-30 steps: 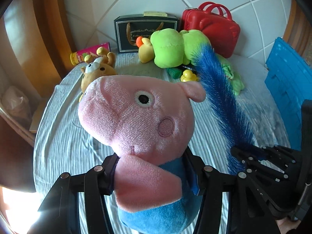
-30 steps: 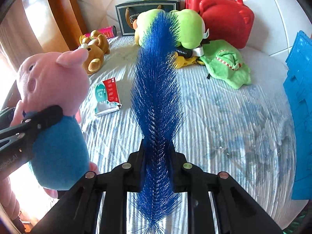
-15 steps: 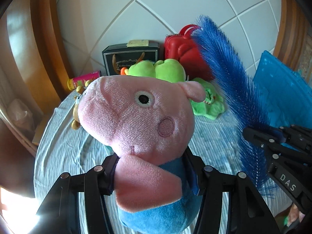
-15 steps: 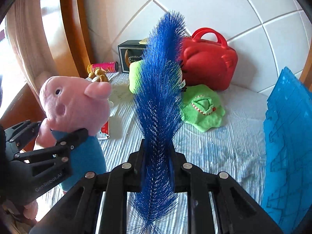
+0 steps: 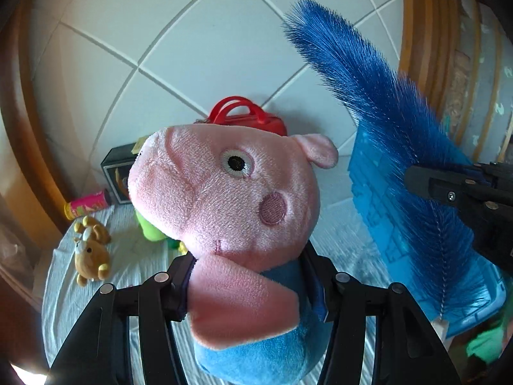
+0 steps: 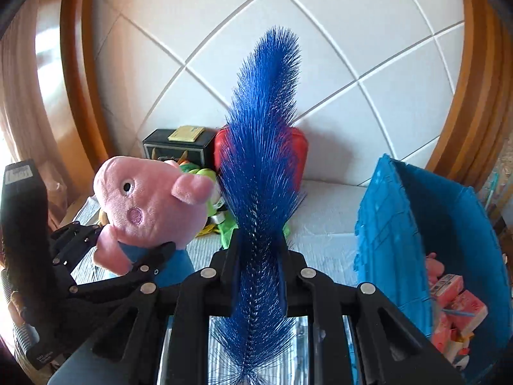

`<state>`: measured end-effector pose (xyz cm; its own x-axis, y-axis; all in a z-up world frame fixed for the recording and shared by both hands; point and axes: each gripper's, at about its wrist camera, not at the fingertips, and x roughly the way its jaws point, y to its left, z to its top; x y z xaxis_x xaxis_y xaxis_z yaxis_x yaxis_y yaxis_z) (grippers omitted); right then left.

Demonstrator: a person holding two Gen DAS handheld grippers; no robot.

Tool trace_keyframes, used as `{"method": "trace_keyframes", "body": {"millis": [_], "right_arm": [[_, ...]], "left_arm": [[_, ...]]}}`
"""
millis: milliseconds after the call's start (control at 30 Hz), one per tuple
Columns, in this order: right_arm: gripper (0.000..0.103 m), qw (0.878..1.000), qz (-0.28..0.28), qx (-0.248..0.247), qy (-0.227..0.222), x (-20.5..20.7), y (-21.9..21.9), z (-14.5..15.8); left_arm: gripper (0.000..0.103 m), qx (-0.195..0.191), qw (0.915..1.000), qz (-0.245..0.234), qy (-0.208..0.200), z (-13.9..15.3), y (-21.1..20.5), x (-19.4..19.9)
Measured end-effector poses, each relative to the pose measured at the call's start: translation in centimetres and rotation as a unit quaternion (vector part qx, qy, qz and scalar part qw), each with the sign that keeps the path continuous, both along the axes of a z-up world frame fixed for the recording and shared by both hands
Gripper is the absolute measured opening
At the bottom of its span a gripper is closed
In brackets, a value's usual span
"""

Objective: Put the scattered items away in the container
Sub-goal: 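Lift the pig plush with left gripper while right gripper carries the duster to the blue box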

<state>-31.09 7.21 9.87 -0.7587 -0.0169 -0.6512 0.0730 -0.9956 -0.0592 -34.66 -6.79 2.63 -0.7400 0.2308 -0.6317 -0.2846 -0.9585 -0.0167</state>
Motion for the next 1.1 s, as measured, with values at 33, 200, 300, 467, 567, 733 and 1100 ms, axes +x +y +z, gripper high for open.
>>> {"method": "trace_keyframes", "body": {"millis": [33, 200, 300, 467, 567, 733, 1100], "right_arm": [[0.017, 1.000, -0.011, 0.000, 0.006, 0.1, 1.6, 1.1], [0.017, 0.997, -0.071, 0.012, 0.037, 1.1, 10.8, 5.5], [0.017, 0.994, -0.096, 0.032, 0.040, 1.9, 17.0, 7.3], [0.017, 0.992, -0.110, 0.064, 0.012, 1.9, 26.9, 8.1], [0.017, 0.990, -0.117, 0.073, -0.013, 2.0, 32.3, 7.2], [0.017, 0.990, -0.107, 0.064, -0.064, 2.6, 38.6, 4.1], [0.017, 0.991, -0.063, 0.035, -0.114, 0.5, 42.7, -0.6]], "left_arm": [[0.055, 0.003, 0.9999, -0.010, 0.006, 1.0, 1.5, -0.2], [0.055, 0.017, 0.9976, -0.058, 0.035, 5.6, 10.6, -1.0], [0.055, 0.022, 0.9950, -0.081, 0.053, 8.0, 17.1, -1.2], [0.055, 0.044, 0.9908, -0.113, 0.061, 11.0, 28.6, -0.8], [0.055, 0.048, 0.9900, -0.126, 0.041, 11.4, 35.0, -1.0], [0.055, 0.016, 0.9916, -0.129, -0.003, 8.8, 43.8, -0.9], [0.059, -0.044, 0.9932, -0.085, -0.067, 3.3, 48.8, -1.3]]}}
